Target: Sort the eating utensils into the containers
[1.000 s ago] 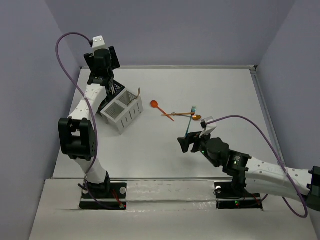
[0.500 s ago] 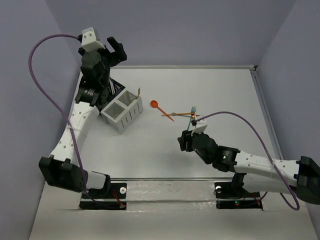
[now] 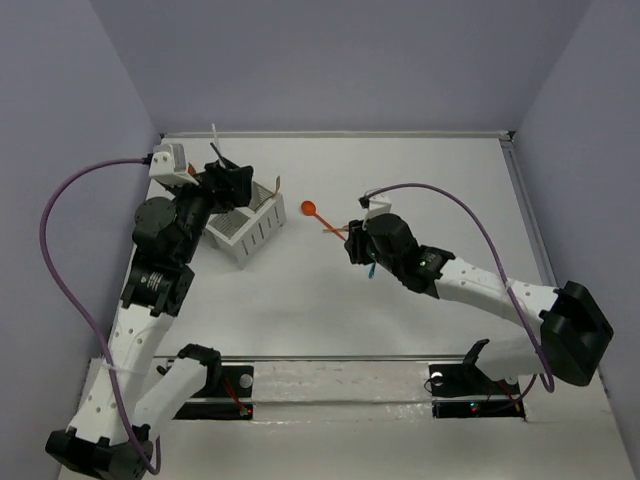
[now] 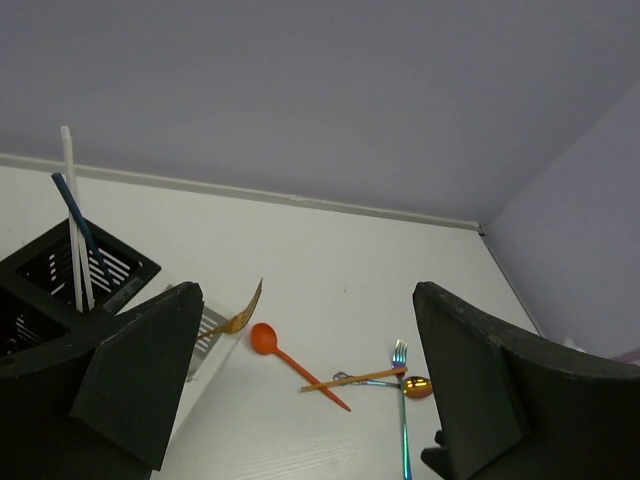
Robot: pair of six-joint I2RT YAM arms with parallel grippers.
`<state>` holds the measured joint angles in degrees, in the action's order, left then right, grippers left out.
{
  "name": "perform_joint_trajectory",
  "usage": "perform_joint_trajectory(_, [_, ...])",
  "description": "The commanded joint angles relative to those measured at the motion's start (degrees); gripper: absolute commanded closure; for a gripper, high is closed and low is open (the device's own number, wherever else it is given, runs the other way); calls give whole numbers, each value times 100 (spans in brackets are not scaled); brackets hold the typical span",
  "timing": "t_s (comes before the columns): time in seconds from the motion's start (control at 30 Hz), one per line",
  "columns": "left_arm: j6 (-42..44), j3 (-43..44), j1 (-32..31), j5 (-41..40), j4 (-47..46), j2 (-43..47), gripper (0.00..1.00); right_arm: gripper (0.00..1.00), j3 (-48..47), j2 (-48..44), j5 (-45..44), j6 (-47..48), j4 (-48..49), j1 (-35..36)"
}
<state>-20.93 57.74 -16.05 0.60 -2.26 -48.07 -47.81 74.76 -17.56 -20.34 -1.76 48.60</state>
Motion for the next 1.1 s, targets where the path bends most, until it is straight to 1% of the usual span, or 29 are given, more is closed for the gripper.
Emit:
perform_joint_trajectory(0.0, [212, -718, -12, 186, -81, 983, 1, 60, -606, 407, 499, 513, -228, -175])
perform_joint_trajectory(0.07, [238, -1052, -12, 203, -116, 1194, 1, 65, -755, 582, 682, 627, -333, -315])
perform_joint_trajectory(0.13, [282, -1202, -12, 256, -134, 1335, 1, 66, -1089, 890, 885, 855, -649, -561])
perform_joint_trajectory(0.2, [300, -1256, -12, 387, -152, 1371, 1, 65, -1404, 1231, 1087, 1153, -991, -745])
perform_joint_trajectory(0.3, [291, -1326, -12, 642, -152, 1345, 1, 64, -1652, 1575, 1167, 1295, -1352, -1026])
perform_joint_trajectory(0.4, [282, -1300, -12, 810, -125, 1353, 1, 61, -1828, 1734, 1299, 1365, -1468, -1238])
perform_joint_trajectory(0.47, [274, -1300, -12, 880, -125, 1458, 1, 61, -1985, 1954, 1413, 1715, -1599, -1370])
perform_joint_trajectory(0.53, [247, -1309, -12, 872, -152, 1520, 1, 61, -2091, 2216, 1641, 1962, -1634, -1440])
perform_joint_trajectory(0.57, [256, -1309, -12, 880, -152, 1546, 1, 61, -2153, 2218, 1755, 2233, -1643, -1441])
perform_joint_trajectory(0.6, [256, -1309, -12, 898, -152, 1573, 1, 61, -2266, 2392, 2174, 2619, -1643, -1441])
perform_joint_trajectory(0.67, [247, -1309, -12, 924, -134, 1573, 1, 60, -2399, 2621, 2502, 2929, -1661, -1441])
perform_joint_trajectory(0.77, [238, -1309, -12, 959, -134, 1582, 1, 59, -2933, 2946, 2573, 3351, -1932, -1441])
perform_joint_trajectory(0.97, [229, -1317, -12, 1003, -143, 1573, 1, 56, -3655, 3518, 2723, 3835, -2267, -1441])
perform_joint_trajectory(1.07, [221, -1317, -12, 1003, -152, 1564, 1, 55, -4130, 3861, 2697, 4072, -2671, -1441])
